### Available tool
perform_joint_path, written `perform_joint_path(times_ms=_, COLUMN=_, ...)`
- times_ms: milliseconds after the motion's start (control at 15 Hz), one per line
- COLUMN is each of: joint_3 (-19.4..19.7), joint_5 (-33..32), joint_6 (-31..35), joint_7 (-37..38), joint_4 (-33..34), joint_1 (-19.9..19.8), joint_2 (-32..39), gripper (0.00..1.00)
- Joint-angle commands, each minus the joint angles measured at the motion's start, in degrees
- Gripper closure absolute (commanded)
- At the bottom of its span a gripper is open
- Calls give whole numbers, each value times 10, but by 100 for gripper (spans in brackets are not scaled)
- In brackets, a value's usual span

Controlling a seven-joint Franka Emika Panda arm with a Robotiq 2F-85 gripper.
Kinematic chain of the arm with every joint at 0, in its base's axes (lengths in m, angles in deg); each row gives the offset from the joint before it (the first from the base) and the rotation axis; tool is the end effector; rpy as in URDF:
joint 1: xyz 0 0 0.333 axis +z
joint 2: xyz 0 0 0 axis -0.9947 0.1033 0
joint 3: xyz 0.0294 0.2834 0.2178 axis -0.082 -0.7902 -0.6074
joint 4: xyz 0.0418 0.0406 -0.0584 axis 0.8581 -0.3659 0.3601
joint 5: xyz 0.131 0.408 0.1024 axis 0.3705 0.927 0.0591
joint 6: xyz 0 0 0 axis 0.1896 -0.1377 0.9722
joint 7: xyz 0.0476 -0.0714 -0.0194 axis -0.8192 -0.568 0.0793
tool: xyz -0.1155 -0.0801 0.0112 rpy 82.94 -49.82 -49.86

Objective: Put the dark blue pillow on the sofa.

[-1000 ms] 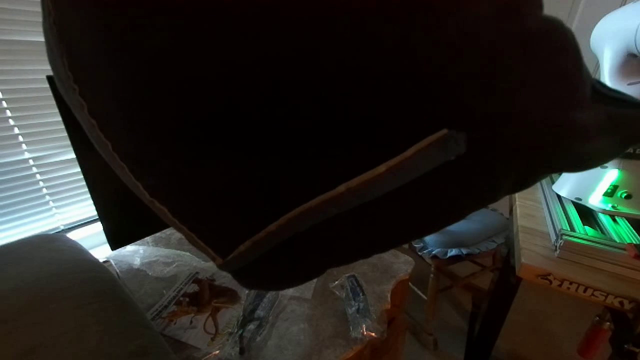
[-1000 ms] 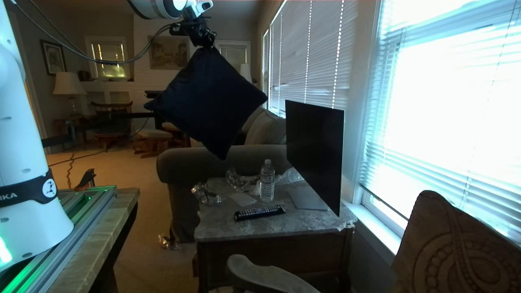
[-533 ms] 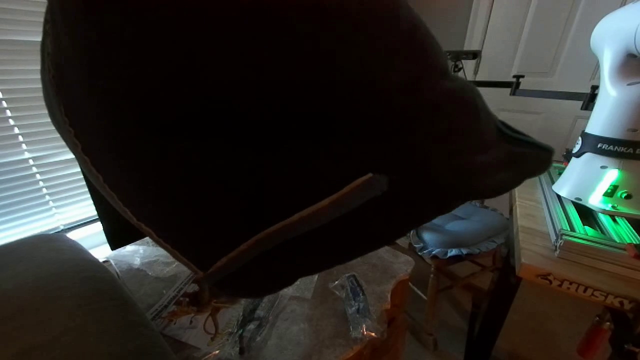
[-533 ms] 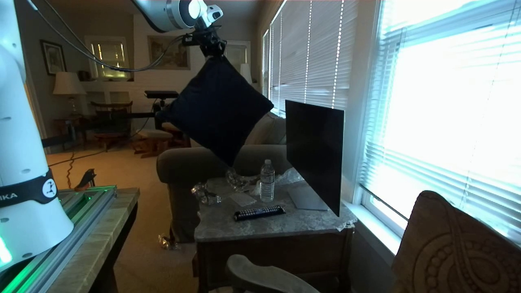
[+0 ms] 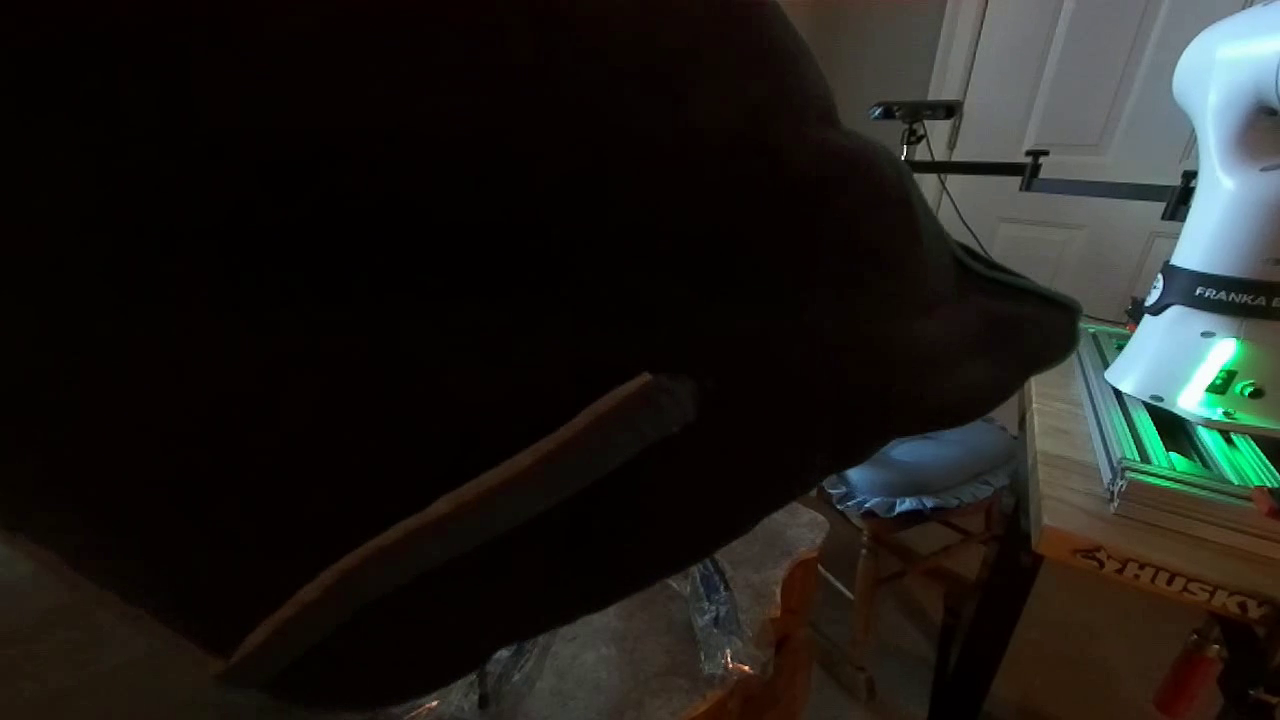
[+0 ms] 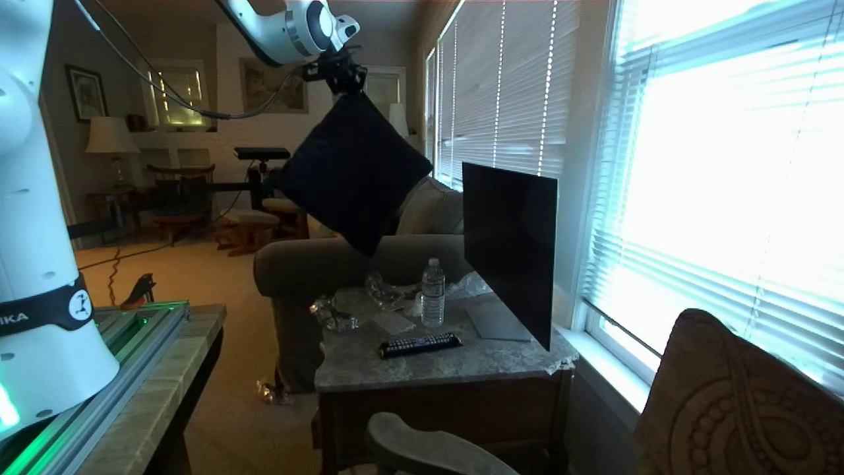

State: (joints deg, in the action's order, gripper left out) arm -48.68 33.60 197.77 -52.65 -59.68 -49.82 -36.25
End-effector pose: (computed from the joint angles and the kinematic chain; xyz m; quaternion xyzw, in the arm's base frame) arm 0.4449 0.6287 0.5509 -0.7762 -0.4508 -0.4093 0.1639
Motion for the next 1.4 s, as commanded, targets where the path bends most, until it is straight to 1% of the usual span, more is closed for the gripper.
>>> perform_joint_path(times_ms=0, joint_3=29, joint_5=-53, joint_6=-13, joint_7=36, joint_4=135, joint_1=53, joint_2=76, gripper=98)
perform_joint_path(times_ms=333, joint_3=54, joint_5=-68, joint_6=-36, joint_7=23, joint_4=253, joint_1=115, joint_2=156, gripper=98)
perform_joint_path(times_ms=400, joint_3=89, joint_5=-44, joint_6=-36, joint_7=8, joint_4=276, joint_1=150, joint_2=168, gripper=98)
perform_joint_path(times_ms=467, joint_3=108, joint_5=-47, joint_6=-37, joint_7=12, joint_4=298, joint_1=167, joint_2=181, gripper=98)
perform_joint_path(times_ms=600, joint_3=155, joint_5=-46, joint_6=-38, joint_7=32, joint_4=343, joint_1=207, joint_2=206, gripper=98)
perform_joint_path(times_ms=733, joint_3=219, joint_5=-53, joint_6=-39, joint_7=73, joint_4=388, joint_1=249, joint_2=231, gripper=98)
perform_joint_path(times_ms=800, joint_3=175, joint_5=-43, joint_6=-31, joint_7=39, joint_4=296, joint_1=213, joint_2=190, gripper=92)
perform_joint_path(times_ms=867, joint_3=196, joint_5=-43, joint_6=-33, joint_7=49, joint_4=314, joint_1=229, joint_2=200, gripper=92)
perform_joint_path(times_ms=933, joint_3=206, joint_5=-43, joint_6=-35, joint_7=54, joint_4=328, joint_1=238, joint_2=207, gripper=92)
perform_joint_path(times_ms=1067, joint_3=210, joint_5=-43, joint_6=-36, joint_7=56, joint_4=341, joint_1=242, joint_2=216, gripper=92)
perform_joint_path(times_ms=1333, joint_3=213, joint_5=-43, joint_6=-37, joint_7=56, joint_4=346, joint_1=242, joint_2=219, gripper=92)
